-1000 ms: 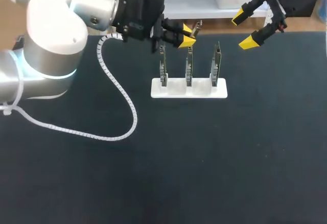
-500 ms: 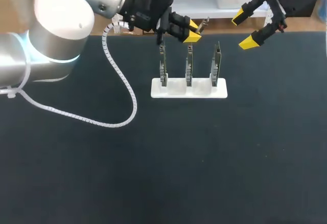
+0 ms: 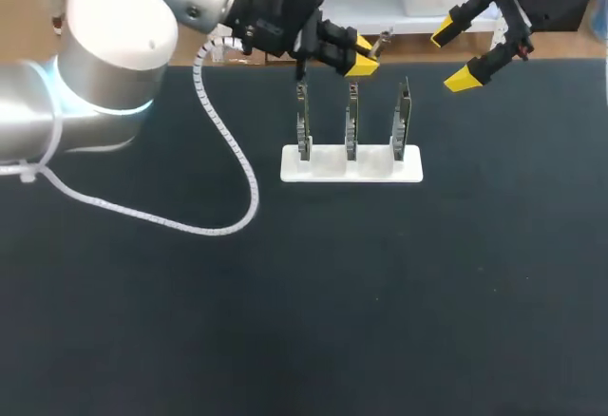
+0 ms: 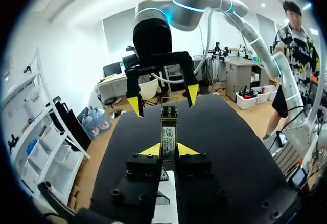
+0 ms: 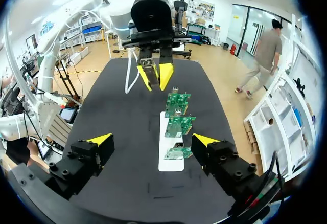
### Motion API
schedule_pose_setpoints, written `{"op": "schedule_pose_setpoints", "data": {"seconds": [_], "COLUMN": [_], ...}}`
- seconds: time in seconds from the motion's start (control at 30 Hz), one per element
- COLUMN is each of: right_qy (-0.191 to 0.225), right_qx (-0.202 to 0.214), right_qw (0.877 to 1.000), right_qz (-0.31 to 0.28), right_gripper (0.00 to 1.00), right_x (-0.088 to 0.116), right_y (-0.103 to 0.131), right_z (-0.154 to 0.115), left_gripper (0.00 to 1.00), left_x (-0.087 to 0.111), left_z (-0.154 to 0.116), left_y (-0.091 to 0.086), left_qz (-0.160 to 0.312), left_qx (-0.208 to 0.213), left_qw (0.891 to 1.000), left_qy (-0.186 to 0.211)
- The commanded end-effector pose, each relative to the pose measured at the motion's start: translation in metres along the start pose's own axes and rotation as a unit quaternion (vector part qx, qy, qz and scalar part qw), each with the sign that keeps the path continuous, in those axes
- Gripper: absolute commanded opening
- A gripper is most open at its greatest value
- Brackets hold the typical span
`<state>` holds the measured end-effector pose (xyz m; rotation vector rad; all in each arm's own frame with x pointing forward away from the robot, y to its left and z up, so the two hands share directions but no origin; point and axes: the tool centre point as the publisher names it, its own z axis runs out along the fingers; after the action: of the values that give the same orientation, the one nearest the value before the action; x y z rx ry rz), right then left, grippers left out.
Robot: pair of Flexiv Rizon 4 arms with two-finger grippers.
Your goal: Pick up the optical module with the left hand, and insert it into the network port with the right hand.
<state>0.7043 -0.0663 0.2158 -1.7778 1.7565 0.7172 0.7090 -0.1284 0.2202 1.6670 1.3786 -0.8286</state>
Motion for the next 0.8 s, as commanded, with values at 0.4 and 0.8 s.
{"op": "schedule_pose_setpoints", "data": {"seconds": [0.4,0.8], "right_qy": [0.000,0.000], "right_qx": [0.001,0.001], "right_qw": [1.000,1.000], "right_qz": [0.000,0.000], "right_gripper": [1.00,1.00], "right_x": [0.000,0.000], "right_y": [0.000,0.000], "right_z": [0.000,0.000], "left_gripper": [0.00,0.00], "left_x": [-0.007,0.002], "left_z": [0.026,0.033], "left_y": [-0.011,-0.018], "left_qz": [-0.006,-0.038], "left_qx": [-0.032,-0.046], "left_qw": [0.998,0.994], "left_qy": [-0.045,-0.089]}}
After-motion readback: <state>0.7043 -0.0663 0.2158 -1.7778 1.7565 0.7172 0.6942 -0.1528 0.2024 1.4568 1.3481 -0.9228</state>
